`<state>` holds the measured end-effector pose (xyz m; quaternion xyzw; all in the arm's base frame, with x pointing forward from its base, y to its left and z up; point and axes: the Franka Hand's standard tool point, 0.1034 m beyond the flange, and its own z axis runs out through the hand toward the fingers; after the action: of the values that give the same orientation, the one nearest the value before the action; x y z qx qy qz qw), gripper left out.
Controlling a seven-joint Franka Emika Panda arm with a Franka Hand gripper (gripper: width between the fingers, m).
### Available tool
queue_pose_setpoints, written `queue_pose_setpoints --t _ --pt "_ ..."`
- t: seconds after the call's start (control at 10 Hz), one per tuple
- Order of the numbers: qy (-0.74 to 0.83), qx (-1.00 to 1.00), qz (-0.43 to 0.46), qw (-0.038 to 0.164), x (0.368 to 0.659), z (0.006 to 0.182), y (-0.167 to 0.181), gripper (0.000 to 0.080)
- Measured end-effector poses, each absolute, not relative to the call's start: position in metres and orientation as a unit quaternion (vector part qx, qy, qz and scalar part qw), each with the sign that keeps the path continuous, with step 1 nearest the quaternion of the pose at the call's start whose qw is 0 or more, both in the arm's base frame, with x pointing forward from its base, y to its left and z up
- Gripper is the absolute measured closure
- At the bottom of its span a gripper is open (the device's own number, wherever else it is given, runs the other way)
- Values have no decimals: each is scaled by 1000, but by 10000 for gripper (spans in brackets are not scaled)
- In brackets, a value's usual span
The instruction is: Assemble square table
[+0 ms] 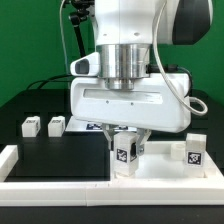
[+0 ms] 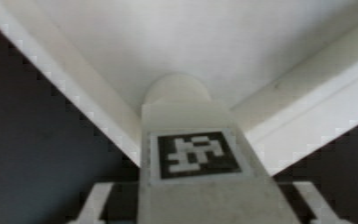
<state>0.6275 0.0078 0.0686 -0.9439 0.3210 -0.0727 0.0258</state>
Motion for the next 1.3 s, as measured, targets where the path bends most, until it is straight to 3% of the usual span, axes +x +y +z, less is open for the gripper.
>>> queue_pose_setpoints --t 0.3,0.7,1.1,1.2,1.3 --pt "407 -911 -63 33 626 68 6 505" --pt "700 -711 19 64 626 68 9 505" --pt "734 -675 25 65 628 66 8 499" --pt "715 -696 22 61 628 66 9 320" --pt "640 -766 13 55 627 67 12 320"
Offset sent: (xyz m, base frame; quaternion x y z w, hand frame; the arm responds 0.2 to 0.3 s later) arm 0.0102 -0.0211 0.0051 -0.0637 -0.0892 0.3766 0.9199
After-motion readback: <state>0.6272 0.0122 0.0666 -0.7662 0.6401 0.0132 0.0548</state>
